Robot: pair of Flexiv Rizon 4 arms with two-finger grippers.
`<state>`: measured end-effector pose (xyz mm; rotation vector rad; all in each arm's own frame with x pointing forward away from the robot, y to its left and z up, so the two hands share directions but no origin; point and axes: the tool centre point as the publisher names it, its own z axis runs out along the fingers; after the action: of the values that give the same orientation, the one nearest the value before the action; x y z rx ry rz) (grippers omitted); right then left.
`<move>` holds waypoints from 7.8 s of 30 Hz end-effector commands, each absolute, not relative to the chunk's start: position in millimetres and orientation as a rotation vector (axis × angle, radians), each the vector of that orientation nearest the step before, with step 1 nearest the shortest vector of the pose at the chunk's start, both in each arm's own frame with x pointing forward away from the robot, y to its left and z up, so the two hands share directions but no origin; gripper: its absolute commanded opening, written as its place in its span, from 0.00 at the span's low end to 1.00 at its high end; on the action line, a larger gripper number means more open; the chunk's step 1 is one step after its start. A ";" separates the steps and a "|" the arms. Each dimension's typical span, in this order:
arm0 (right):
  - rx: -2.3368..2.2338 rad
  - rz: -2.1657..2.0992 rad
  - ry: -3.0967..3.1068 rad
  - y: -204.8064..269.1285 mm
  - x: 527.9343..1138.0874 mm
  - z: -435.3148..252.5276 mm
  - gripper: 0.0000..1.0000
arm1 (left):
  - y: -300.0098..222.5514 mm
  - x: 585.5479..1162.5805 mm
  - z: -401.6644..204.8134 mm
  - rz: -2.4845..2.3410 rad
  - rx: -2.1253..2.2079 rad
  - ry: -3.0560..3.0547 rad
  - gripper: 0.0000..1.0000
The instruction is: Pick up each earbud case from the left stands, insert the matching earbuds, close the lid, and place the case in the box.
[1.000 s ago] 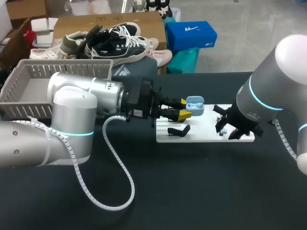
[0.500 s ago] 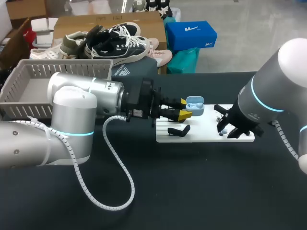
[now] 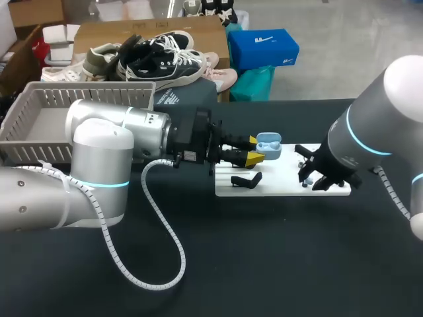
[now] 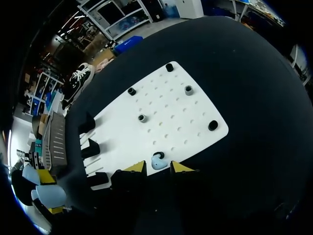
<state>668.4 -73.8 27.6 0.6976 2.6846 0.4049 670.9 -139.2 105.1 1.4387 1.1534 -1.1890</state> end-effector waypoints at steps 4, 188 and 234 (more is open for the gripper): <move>0.695 0.405 2.680 -74.6 672.6 24.4 0.27 | -139.4 670.6 104.5 -1.187 1.436 1.152 0.00; -0.394 0.208 2.844 25.6 658.3 151.6 0.00 | -139.4 670.6 104.5 -1.187 1.436 1.152 0.00; -0.107 0.123 2.805 5.7 700.4 174.5 1.00 | -139.4 670.6 104.5 -1.187 1.436 1.152 0.00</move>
<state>688.3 -1.7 179.7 -0.1163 2.7893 0.1427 670.9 -139.2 105.0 1.4386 1.1532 -1.1889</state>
